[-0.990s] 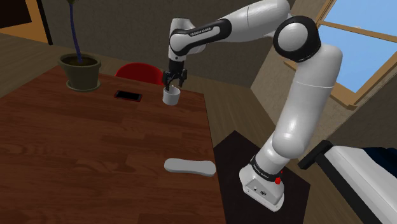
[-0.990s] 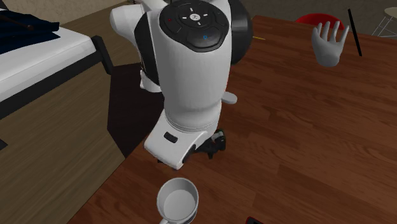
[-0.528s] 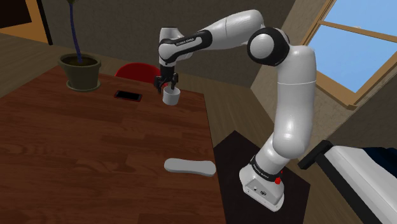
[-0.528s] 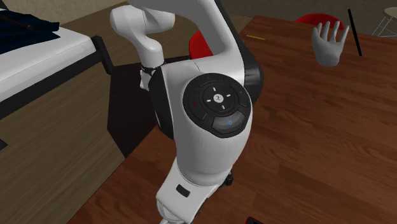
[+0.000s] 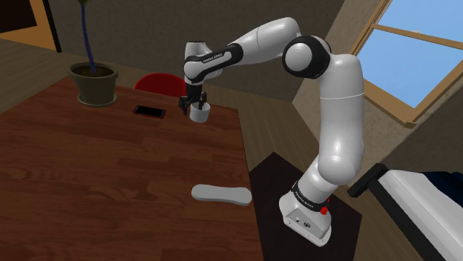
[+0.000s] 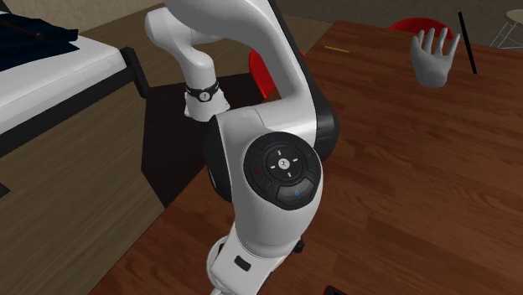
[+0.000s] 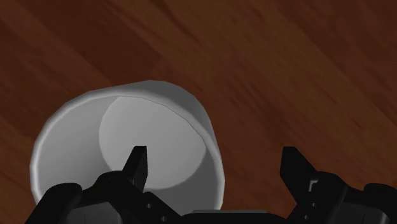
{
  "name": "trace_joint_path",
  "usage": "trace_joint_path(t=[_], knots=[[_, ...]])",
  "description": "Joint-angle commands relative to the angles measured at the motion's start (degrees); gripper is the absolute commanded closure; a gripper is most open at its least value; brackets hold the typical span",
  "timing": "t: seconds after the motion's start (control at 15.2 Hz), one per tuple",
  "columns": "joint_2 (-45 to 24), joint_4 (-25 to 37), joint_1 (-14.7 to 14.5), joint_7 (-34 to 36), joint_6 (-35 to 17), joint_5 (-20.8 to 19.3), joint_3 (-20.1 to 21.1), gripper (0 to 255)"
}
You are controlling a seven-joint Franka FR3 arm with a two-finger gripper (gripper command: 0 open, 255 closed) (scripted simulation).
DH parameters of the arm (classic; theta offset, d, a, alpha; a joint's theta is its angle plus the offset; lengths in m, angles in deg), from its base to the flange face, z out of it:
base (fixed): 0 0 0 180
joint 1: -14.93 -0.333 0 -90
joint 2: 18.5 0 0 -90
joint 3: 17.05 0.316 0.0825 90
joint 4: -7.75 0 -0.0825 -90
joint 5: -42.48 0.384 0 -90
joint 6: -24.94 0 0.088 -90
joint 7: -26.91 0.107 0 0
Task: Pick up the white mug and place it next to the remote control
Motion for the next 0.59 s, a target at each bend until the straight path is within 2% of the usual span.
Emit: trace_joint_path(t=[0.0, 0.33, 0.4, 0.53], knots=[[0.0, -0.2, 0.1, -0.1, -0.2, 0.0, 0.0, 0], [0.0, -0.2, 0.1, -0.1, -0.2, 0.0, 0.0, 0], [0.0, -0.2, 0.1, -0.1, -0.2, 0.0, 0.0, 255], [0.0, -0.2, 0.1, -0.1, -0.2, 0.0, 0.0, 255]])
